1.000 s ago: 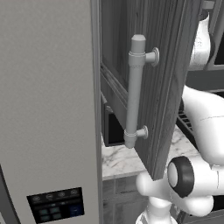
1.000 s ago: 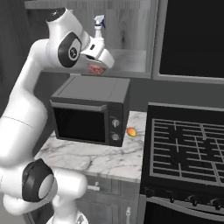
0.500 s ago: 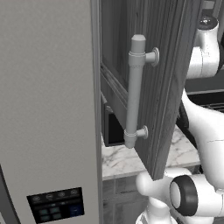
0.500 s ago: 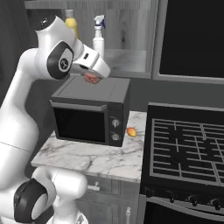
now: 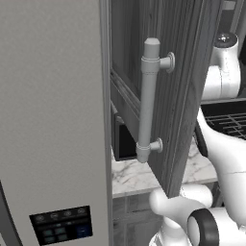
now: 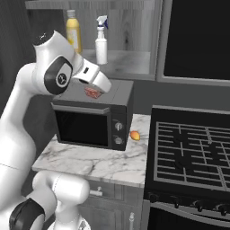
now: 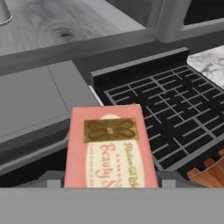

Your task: Pick the spray and bar soap from the cabinet and place them on the counter.

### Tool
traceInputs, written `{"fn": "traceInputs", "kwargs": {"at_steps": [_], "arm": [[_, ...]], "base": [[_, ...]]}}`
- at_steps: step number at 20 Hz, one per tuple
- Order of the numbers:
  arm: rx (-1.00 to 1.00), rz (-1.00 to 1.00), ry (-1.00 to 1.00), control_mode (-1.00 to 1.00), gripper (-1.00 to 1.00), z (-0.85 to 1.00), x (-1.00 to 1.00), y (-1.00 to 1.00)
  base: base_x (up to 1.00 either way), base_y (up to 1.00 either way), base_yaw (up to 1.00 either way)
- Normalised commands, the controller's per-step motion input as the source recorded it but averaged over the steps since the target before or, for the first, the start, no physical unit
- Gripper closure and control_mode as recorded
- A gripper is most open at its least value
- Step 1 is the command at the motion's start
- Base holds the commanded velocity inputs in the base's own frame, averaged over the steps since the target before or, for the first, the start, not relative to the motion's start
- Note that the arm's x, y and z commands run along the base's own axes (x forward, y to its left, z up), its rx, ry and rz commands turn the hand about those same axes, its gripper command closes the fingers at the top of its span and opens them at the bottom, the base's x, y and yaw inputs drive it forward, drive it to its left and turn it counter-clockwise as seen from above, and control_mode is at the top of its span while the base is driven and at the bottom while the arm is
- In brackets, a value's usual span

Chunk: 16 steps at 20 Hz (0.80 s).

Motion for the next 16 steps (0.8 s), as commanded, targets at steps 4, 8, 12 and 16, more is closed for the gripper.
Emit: {"fn": "traceInputs", "kwargs": {"at_steps": [4,8,12,16], "arm": [[-0.03,0.0,0.03,-1.0,1.0,-0.22,-0.01,-0.14],[-0.01,-0.03,0.04,-1.0,1.0,-0.27,-0.01,-0.18],[0.0,-0.06,0.08,-1.0,1.0,-0.37,0.0,-0.12],[0.03,-0.05,0.07,-1.0,1.0,-0.39,0.0,0.0]], "base": [[0.0,0.0,0.0],[0.0,0.0,0.0],[0.0,0.0,0.0],[0.0,0.0,0.0]]}}
